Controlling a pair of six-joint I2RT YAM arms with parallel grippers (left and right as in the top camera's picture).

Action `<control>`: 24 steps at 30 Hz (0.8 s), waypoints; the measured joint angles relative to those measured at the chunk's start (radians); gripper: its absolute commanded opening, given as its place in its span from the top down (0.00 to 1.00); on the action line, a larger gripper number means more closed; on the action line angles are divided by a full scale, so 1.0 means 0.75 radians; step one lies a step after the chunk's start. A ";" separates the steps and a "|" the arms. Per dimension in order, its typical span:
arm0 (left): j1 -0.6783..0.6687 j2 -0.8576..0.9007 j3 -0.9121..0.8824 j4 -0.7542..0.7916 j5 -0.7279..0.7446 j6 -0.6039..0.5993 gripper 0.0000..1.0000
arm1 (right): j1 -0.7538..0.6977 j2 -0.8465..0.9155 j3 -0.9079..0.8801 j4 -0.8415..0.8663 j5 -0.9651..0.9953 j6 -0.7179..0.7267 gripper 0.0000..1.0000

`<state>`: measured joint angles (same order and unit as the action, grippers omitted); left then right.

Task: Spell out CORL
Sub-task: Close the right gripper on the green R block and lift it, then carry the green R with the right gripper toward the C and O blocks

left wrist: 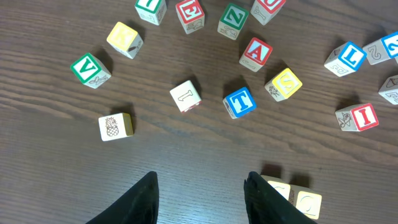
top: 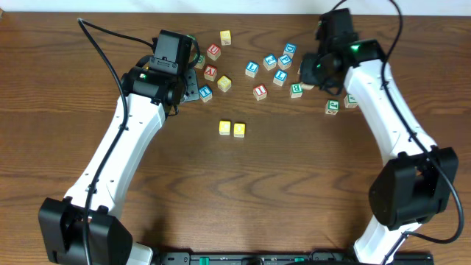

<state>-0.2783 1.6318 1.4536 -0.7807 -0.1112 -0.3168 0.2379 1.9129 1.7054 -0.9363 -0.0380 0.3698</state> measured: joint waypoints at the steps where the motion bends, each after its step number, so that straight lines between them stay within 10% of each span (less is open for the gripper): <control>1: 0.000 0.000 0.000 -0.001 0.000 0.001 0.56 | 0.019 0.000 0.000 -0.021 -0.006 -0.001 0.80; 24: 0.000 0.000 0.000 0.000 0.000 0.000 0.56 | 0.360 0.299 -0.022 -0.065 0.005 0.053 0.79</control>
<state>-0.2783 1.6318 1.4536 -0.7807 -0.1112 -0.3168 0.5076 2.1372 1.6890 -0.9848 -0.0345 0.4095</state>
